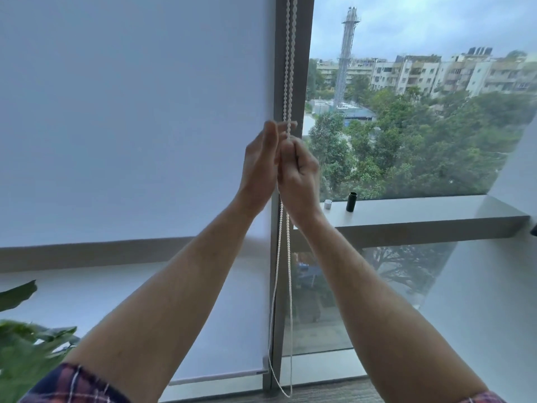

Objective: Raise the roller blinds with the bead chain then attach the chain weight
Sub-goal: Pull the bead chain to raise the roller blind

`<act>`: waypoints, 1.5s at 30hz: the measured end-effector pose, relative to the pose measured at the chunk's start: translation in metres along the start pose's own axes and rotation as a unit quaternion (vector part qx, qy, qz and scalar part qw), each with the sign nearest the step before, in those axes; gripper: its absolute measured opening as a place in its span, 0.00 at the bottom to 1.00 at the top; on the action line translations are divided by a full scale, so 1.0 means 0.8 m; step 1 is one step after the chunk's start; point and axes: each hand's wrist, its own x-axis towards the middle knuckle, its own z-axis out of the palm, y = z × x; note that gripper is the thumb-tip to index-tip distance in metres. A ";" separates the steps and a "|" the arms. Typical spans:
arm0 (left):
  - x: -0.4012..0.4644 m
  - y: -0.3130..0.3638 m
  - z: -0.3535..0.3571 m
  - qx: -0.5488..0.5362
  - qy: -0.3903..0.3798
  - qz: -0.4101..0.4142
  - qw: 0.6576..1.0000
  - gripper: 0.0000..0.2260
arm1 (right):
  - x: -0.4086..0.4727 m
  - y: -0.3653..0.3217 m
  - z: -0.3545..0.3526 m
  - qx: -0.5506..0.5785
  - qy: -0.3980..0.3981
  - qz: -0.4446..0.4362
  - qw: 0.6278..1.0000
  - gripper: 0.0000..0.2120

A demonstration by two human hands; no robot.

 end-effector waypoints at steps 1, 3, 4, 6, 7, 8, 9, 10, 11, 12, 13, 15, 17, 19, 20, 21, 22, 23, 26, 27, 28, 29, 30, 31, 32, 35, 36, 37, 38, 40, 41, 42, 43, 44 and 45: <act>0.008 0.011 0.004 -0.001 0.005 0.008 1.000 0.22 | -0.005 0.007 0.000 -0.001 -0.004 0.010 1.000 0.13; 0.024 0.030 0.012 0.007 0.001 0.025 1.000 0.16 | -0.017 0.018 -0.001 0.001 -0.008 0.042 0.999 0.17; 0.032 0.037 0.015 0.007 -0.001 0.032 0.999 0.14 | -0.022 0.021 -0.002 0.004 -0.011 0.056 0.998 0.18; 0.042 0.047 0.021 -0.013 0.002 0.033 0.999 0.13 | -0.033 0.027 -0.006 0.009 -0.022 0.071 0.997 0.18; 0.043 0.049 0.024 -0.030 0.004 0.024 0.999 0.13 | -0.037 0.029 -0.009 0.010 -0.025 0.077 0.997 0.17; 0.042 0.049 0.027 -0.052 0.005 0.009 0.999 0.14 | -0.039 0.030 -0.011 0.013 -0.029 0.082 0.996 0.17; 0.040 0.047 0.030 -0.070 0.007 -0.004 0.998 0.15 | -0.040 0.029 -0.013 0.018 -0.034 0.089 0.995 0.18; 0.037 0.044 0.033 -0.078 0.012 -0.010 0.997 0.15 | -0.041 0.028 -0.014 0.030 -0.042 0.097 0.994 0.19; 0.034 0.041 0.036 -0.073 0.016 -0.009 0.997 0.16 | -0.041 0.026 -0.016 0.043 -0.049 0.104 0.992 0.20; 0.032 0.039 0.038 -0.061 0.020 -0.004 0.998 0.16 | -0.040 0.024 -0.018 0.058 -0.056 0.111 0.991 0.20; 0.031 0.038 0.040 -0.050 0.027 0.001 0.998 0.16 | -0.039 0.022 -0.020 0.070 -0.063 0.118 0.989 0.21; 0.030 0.036 0.038 -0.031 0.050 0.013 0.998 0.16 | -0.038 0.022 -0.025 0.086 -0.083 0.133 0.984 0.23; 0.027 0.030 0.035 -0.003 0.067 0.028 0.997 0.16 | -0.036 0.026 -0.029 0.086 -0.101 0.160 0.978 0.24; 0.021 0.018 0.032 0.024 0.075 0.032 0.996 0.15 | -0.038 0.033 -0.033 0.078 -0.121 0.185 0.972 0.19; 0.017 0.012 0.031 0.034 0.077 0.029 0.996 0.15 | -0.039 0.038 -0.035 0.067 -0.131 0.186 0.972 0.16; 0.012 0.006 0.028 0.041 0.078 0.022 0.996 0.15 | -0.041 0.042 -0.037 0.053 -0.138 0.181 0.972 0.16; 0.008 0.001 0.026 0.044 0.078 0.014 0.996 0.15 | -0.043 0.046 -0.040 0.040 -0.141 0.174 0.974 0.18; 0.004 -0.004 0.022 0.047 0.079 0.006 0.996 0.15 | -0.043 0.048 -0.043 0.028 -0.136 0.173 0.975 0.19; -0.010 -0.019 0.015 0.054 0.076 -0.009 0.996 0.15 | -0.030 0.046 -0.047 0.004 -0.081 0.170 0.982 0.19; -0.014 -0.024 0.014 0.049 0.073 -0.013 0.996 0.14 | -0.021 0.041 -0.047 0.006 -0.061 0.162 0.985 0.21; -0.017 -0.028 0.013 0.041 0.070 -0.017 0.997 0.14 | -0.011 0.033 -0.044 0.011 -0.049 0.151 0.987 0.21; -0.021 -0.031 0.012 0.036 0.068 -0.020 0.997 0.14 | 0.001 0.022 -0.041 0.018 -0.041 0.137 0.990 0.21; -0.024 -0.035 0.013 0.036 0.067 -0.024 0.997 0.15 | 0.012 0.009 -0.037 0.025 -0.036 0.121 0.992 0.20; -0.027 -0.038 0.013 0.040 0.067 -0.028 0.997 0.14 | 0.024 -0.004 -0.032 0.034 -0.032 0.108 0.993 0.18; -0.031 -0.041 0.014 0.040 0.068 -0.034 0.996 0.14 | 0.035 -0.018 -0.027 0.050 -0.031 0.096 0.994 0.17; -0.043 -0.048 0.016 0.038 0.064 -0.041 0.996 0.14 | 0.065 -0.055 -0.014 0.098 -0.053 0.069 0.991 0.16; -0.046 -0.050 0.017 0.041 0.061 -0.040 0.996 0.15 | 0.071 -0.064 -0.009 0.103 -0.062 0.068 0.990 0.16; -0.049 -0.051 0.017 0.045 0.060 -0.042 0.996 0.15 | 0.075 -0.071 -0.003 0.106 -0.069 0.071 0.989 0.16; -0.050 -0.051 0.018 0.047 0.061 -0.048 0.996 0.16 | 0.078 -0.075 0.002 0.107 -0.068 0.076 0.989 0.16; -0.053 -0.053 0.018 0.050 0.060 -0.057 0.995 0.17 | 0.076 -0.076 0.009 0.101 -0.050 0.068 0.991 0.17; -0.054 -0.054 0.016 0.053 0.056 -0.057 0.995 0.18 | 0.071 -0.073 0.009 0.095 -0.040 0.055 0.993 0.18; -0.054 -0.053 0.014 0.057 0.050 -0.055 0.996 0.19 | 0.068 -0.070 0.009 0.088 -0.034 0.040 0.995 0.18; -0.053 -0.052 0.013 0.059 0.039 -0.053 0.996 0.20 | 0.066 -0.068 0.007 0.084 -0.031 0.029 0.996 0.18; -0.054 -0.051 0.012 0.056 0.028 -0.057 0.996 0.20 | 0.064 -0.066 0.006 0.082 -0.030 0.025 0.996 0.18; -0.055 -0.050 0.009 0.047 0.013 -0.063 0.997 0.21 | 0.061 -0.065 0.004 0.082 -0.028 0.023 0.996 0.18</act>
